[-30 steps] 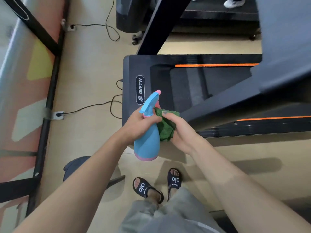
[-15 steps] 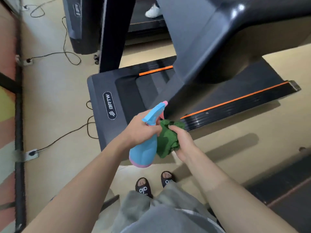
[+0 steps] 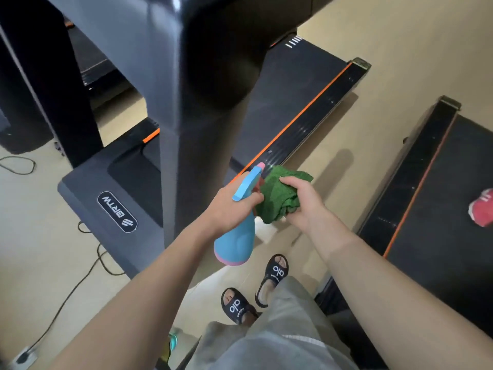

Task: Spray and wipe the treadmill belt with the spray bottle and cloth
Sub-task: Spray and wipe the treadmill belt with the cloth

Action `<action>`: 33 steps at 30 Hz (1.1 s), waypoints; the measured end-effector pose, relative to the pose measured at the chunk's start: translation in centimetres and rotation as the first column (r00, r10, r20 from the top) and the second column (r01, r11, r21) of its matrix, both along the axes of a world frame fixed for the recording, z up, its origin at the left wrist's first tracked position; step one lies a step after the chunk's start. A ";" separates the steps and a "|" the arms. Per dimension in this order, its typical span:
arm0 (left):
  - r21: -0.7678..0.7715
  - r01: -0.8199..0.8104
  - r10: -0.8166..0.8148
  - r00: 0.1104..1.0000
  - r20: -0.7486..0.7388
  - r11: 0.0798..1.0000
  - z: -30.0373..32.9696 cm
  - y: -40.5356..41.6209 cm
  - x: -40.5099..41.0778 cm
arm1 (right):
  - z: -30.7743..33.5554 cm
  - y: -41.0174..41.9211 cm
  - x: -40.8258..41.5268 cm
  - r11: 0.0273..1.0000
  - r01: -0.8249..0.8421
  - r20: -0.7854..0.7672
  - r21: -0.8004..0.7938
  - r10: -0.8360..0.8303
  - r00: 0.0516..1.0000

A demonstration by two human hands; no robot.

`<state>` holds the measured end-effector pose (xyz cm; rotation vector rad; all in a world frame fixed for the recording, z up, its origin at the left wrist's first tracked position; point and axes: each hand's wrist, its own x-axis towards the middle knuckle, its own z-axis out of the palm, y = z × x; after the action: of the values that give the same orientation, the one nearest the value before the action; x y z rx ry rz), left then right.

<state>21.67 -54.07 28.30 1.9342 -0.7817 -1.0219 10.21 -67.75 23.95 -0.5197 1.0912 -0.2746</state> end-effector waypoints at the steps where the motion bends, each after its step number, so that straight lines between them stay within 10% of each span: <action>1: 0.013 0.012 -0.012 1.000 0.010 1.000 -0.1 -1.2 -0.3 | 0.0 -0.9 -0.6 1.000 0.030 -0.019 -0.003 -0.030 0.999; 12: 0.079 0.049 -0.054 0.996 0.068 0.996 -1.3 -13.2 -1.7 | -2.4 -11.5 -3.4 0.965 0.224 -0.148 -0.138 -0.244 0.958; 24: 0.093 0.140 -0.151 0.981 0.119 0.986 -1.8 -24.5 0.2 | -2.8 -20.3 -3.0 0.845 -0.036 -0.389 -0.534 -0.208 0.897; 33: 0.121 0.220 -0.238 0.958 0.162 0.968 -6.5 -31.6 1.8 | -6.1 -28.1 -2.3 0.836 0.013 -0.392 -0.549 -0.271 0.879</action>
<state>23.44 -85.62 21.77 2.0765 -1.0931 -1.0545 7.95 -95.82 17.89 -1.0427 1.5283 -0.6274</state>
